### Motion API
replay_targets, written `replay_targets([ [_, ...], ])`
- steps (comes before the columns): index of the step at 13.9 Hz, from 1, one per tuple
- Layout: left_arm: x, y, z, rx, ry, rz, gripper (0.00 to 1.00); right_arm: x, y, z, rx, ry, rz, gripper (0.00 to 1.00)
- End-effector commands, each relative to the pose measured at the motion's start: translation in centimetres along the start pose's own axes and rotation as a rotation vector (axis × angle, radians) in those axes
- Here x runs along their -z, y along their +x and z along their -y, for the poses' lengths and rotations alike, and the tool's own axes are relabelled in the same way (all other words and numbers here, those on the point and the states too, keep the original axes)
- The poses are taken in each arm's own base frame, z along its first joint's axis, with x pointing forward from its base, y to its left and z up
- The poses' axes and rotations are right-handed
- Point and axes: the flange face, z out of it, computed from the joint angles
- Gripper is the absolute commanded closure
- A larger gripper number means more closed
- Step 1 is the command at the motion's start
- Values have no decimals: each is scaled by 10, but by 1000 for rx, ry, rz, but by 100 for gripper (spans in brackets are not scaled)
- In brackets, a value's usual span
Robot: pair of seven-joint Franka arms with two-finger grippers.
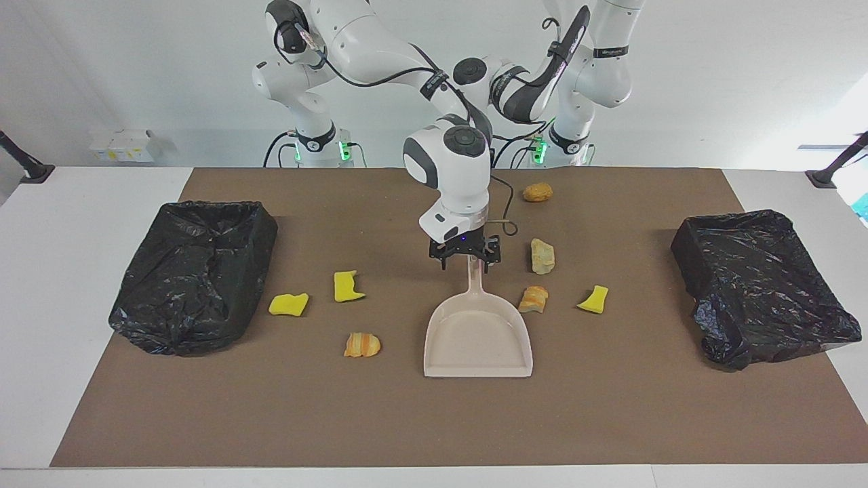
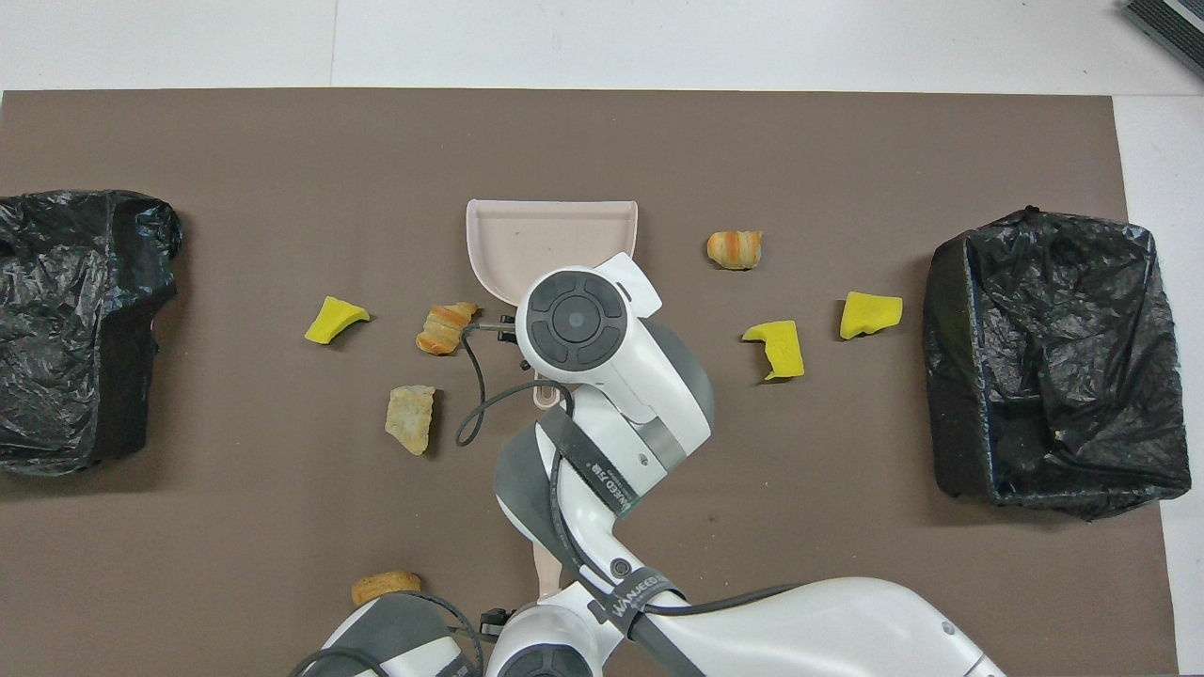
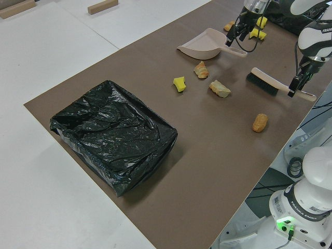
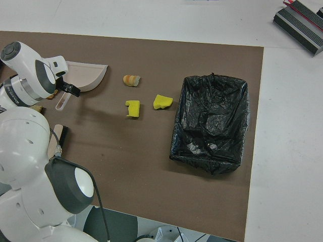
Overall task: Sweep and dump trash in bin
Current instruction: 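Grasp the dustpan handle with the right gripper and lift it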
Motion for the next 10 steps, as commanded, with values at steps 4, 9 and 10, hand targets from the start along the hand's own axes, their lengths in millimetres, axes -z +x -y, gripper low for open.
replay_targets([
  [4, 6, -8, 3, 17, 1, 25, 100, -9, -14, -7, 18, -14, -1, 41],
  [9, 32, -9, 30, 133, 44, 77, 100, -12, -20, -11, 91, -21, 14, 48],
  [10, 34, -11, 36, 141, 67, 99, 100, -12, -19, -11, 97, -21, 12, 52],
])
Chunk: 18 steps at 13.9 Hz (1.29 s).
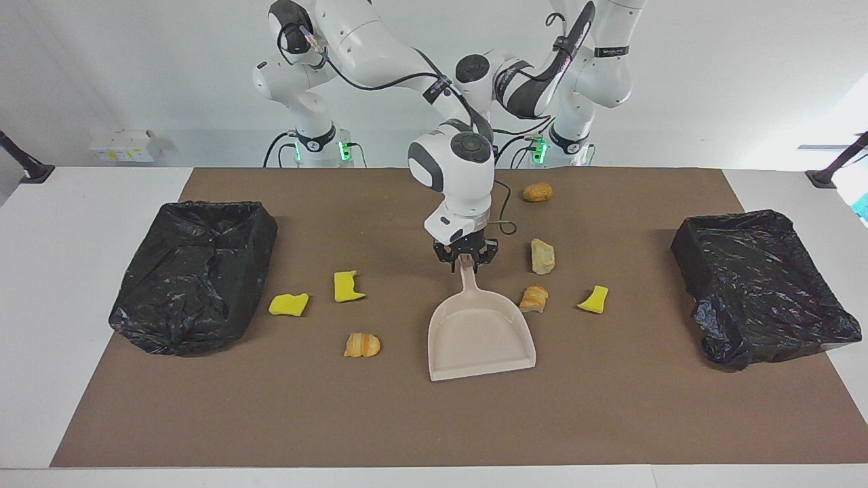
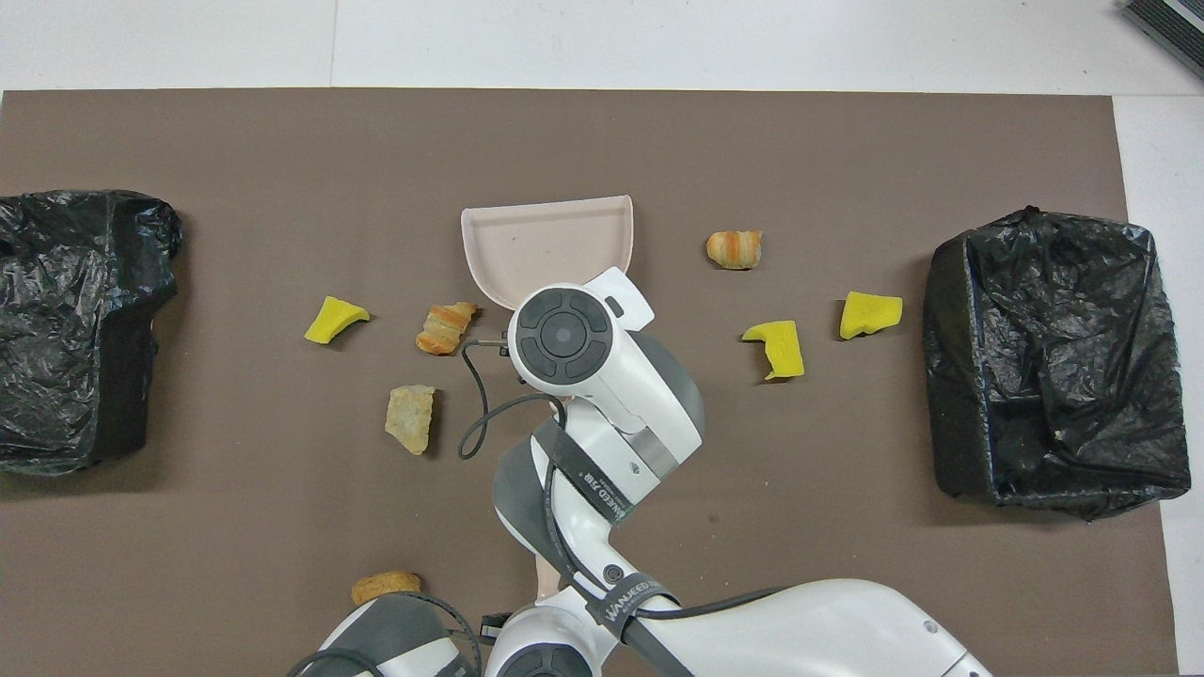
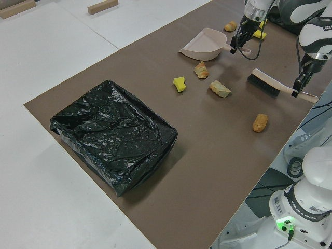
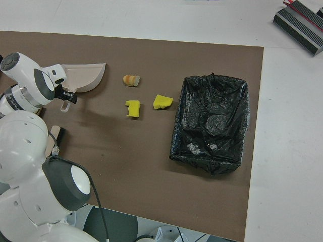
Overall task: Sweep and dump trash in bin
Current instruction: 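Grasp the dustpan handle with the right gripper and lift it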
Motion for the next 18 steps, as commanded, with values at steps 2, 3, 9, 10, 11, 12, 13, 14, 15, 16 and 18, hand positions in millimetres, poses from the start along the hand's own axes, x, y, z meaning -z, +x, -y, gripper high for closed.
replay_targets([
  [2, 13, -9, 27, 69, 75, 72, 100, 5, -5, -6, 72, 7, -13, 92],
  [3, 15, -12, 29, 132, 108, 46, 100, 6, -4, -6, 105, 6, -12, 100],
  [9, 18, -14, 41, 599, 188, -25, 100, 20, 1, -15, 184, 2, -12, 100],
  [10, 17, -13, 43, 666, 190, -25, 100, 28, 4, -21, 185, 1, -12, 100],
  [11, 16, -6, 51, 740, 190, -16, 100, 35, 8, -29, 209, -7, -4, 100],
  [12, 13, 1, 58, 818, 179, 24, 100, 45, 10, -37, 245, -19, 9, 100],
  [13, 10, 4, 62, 851, 169, 66, 100, 57, 14, -50, 281, -32, 25, 100],
  [14, 7, 16, 74, 909, 152, 122, 100, 62, 16, -64, 345, -52, 62, 100],
  [15, 4, 19, 79, 947, 138, 171, 100, 71, 18, -76, 407, -62, 89, 100],
  [16, 3, 21, 80, 963, 131, 190, 100, 79, 23, -93, 456, -56, 123, 100],
  [18, 1, 25, 85, 1001, 125, 239, 100, 90, 29, -123, 586, -42, 197, 100],
])
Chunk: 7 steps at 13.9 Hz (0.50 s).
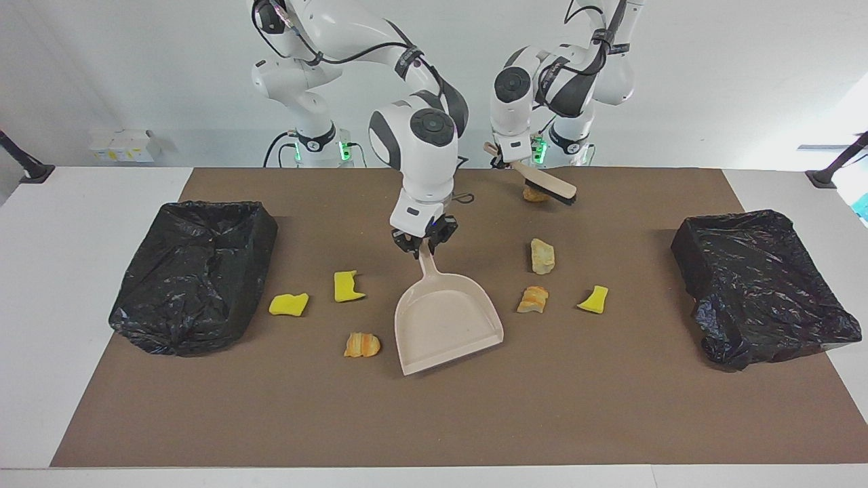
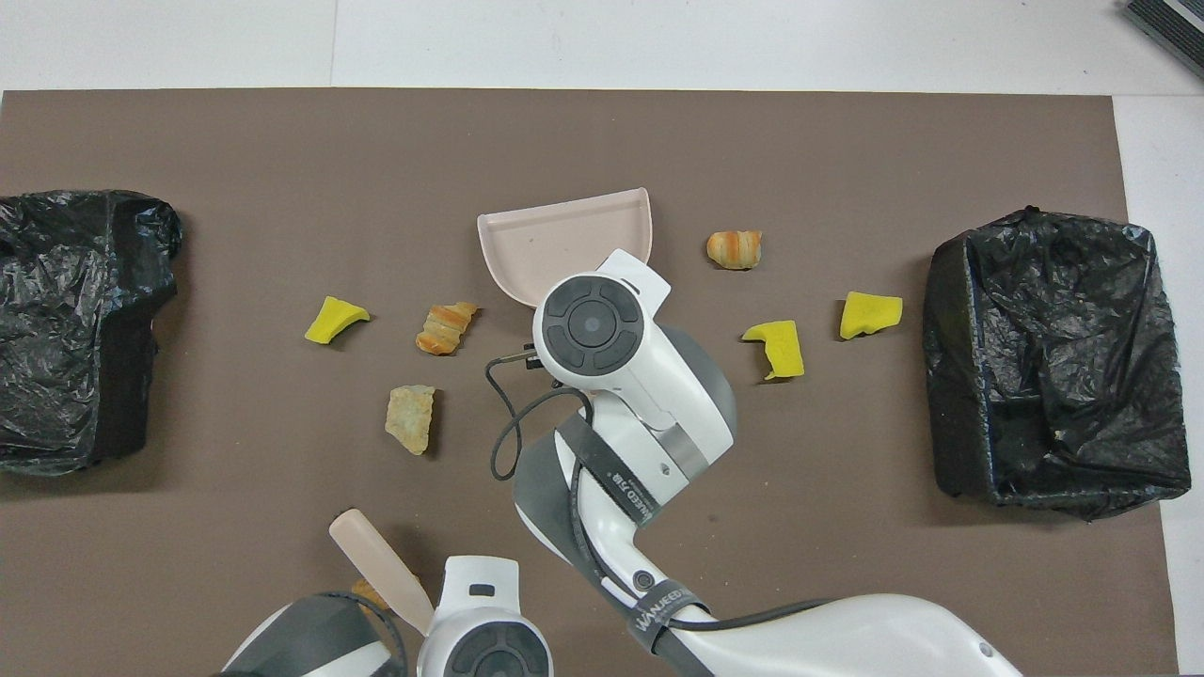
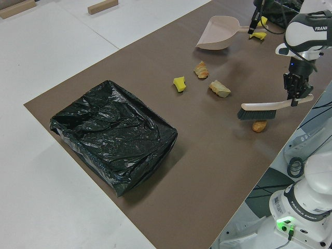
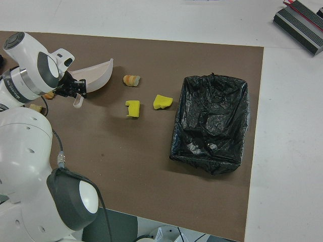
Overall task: Sweep and dump trash in bin
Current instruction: 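Grasp the dustpan handle with the right gripper and lift it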
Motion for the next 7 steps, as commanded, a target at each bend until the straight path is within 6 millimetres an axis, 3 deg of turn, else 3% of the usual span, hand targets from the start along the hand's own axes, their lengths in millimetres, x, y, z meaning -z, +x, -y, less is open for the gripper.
replay_targets([
  [1, -5, 3, 5, 51, 34, 47, 100, 10, -20, -32, 191, 36, 69, 100],
  [2, -2, 11, 5, 72, 37, 63, 100, 9, -24, -43, 264, 40, 102, 100],
  [5, 15, 22, 3, 92, 58, 93, 100, 1, -40, -47, 465, 38, 161, 100],
  [7, 26, 52, 0, 183, 111, 196, 100, -7, -49, -49, 549, 8, 154, 100],
])
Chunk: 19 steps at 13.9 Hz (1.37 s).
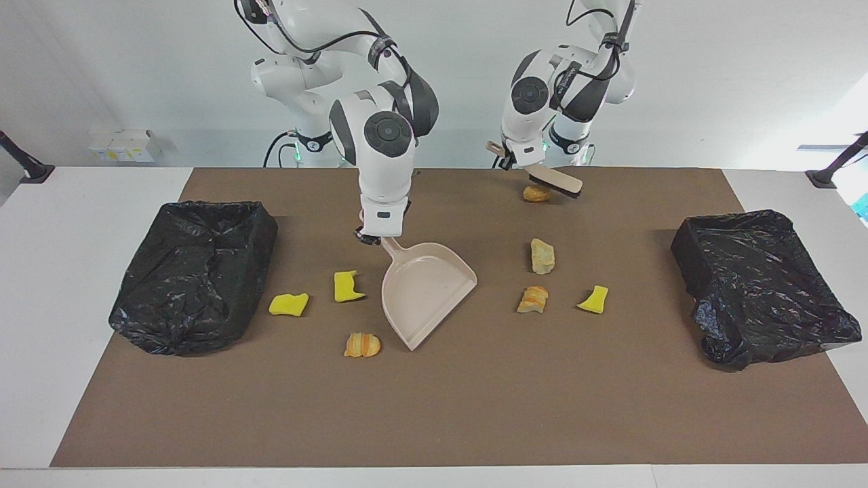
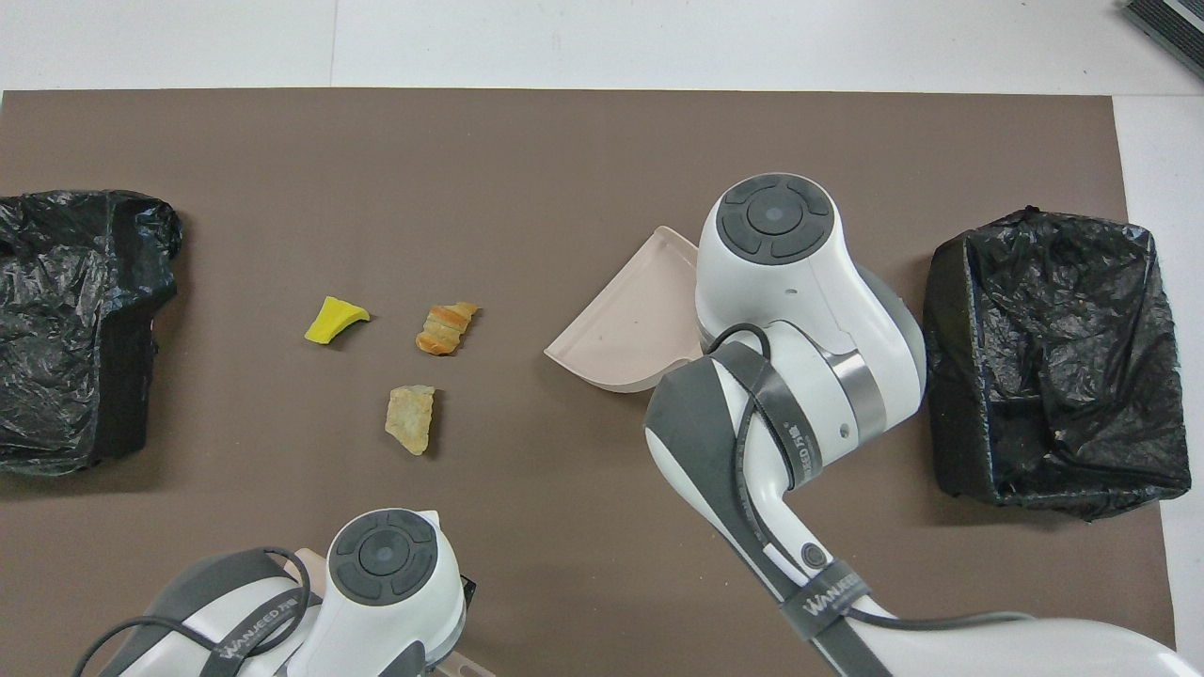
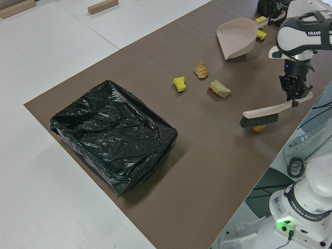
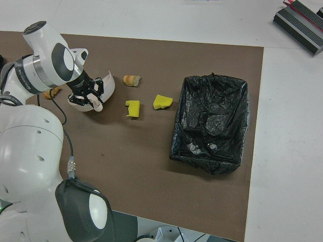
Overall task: Sweep and dump trash in bin
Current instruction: 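Place the dustpan near the trash while the left gripper grasps the brush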
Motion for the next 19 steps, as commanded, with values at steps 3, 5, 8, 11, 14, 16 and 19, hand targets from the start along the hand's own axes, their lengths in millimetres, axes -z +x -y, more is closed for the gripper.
replay_targets([
  [3, 12, 48, 0, 145, 89, 176, 100, -15, -19, 4, 323, -83, -18, 100],
  [5, 12, 47, -1, 156, 73, 212, 100, -21, -27, -4, 367, -80, -8, 100],
  [8, -1, 43, -3, 161, 63, 227, 100, -24, -31, -13, 451, -77, -5, 100],
  [11, -17, 35, -10, 167, 20, 244, 100, -27, -34, -25, 530, -88, -22, 100],
  [14, -23, 14, -18, 154, -28, 231, 100, -30, -33, -24, 556, -103, -37, 100],
  [16, -23, 16, -21, 154, -50, 232, 100, -33, -33, -24, 573, -107, -44, 100],
  [19, -19, 19, -31, 106, -130, 223, 100, -35, -32, -22, 581, -119, -58, 100],
])
